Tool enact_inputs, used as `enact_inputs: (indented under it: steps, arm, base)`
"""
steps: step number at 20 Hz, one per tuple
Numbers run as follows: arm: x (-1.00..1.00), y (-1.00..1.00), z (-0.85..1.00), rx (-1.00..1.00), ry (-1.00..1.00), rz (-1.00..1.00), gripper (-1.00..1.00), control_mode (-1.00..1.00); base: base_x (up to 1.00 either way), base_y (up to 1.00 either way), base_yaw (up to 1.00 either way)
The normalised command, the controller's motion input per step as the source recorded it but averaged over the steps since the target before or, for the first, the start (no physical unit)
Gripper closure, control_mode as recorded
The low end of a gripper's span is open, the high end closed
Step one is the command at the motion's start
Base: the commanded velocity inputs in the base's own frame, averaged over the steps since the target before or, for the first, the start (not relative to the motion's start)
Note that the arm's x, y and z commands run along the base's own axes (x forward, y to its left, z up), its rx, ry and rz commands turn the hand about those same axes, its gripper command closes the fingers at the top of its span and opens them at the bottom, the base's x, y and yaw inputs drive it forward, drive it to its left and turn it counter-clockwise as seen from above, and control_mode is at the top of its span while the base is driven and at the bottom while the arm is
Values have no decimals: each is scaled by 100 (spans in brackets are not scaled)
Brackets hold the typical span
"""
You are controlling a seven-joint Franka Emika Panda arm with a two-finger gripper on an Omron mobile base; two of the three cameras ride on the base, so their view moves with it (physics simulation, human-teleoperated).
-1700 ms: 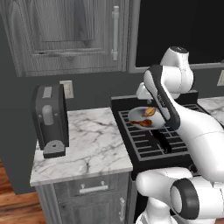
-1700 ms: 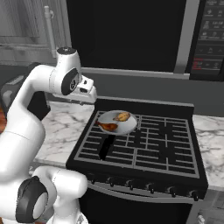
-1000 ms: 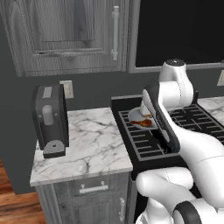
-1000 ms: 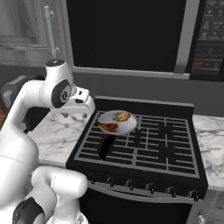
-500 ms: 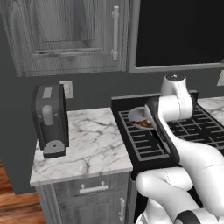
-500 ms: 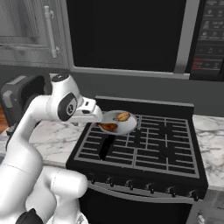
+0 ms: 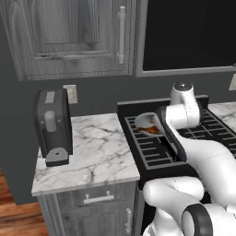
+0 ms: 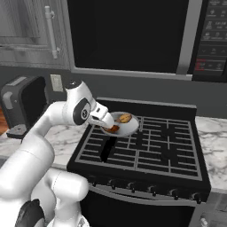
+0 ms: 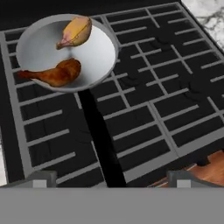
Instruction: Take the chicken drumsticks from the pan and place one on each plate on the dining counter.
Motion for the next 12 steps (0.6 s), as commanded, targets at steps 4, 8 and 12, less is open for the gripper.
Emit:
enact_inputs:
  steps: [4, 8, 12]
  arm:
    - [72, -35, -5, 20, -4, -24, -100, -100]
    - [83, -22, -10, 15, -3, -12, -100, -100]
    - [79, -4, -30, 2, -5, -4, -100, -100]
  base:
    - [0, 0, 0]
    - [0, 0, 0]
    - [0, 0, 0]
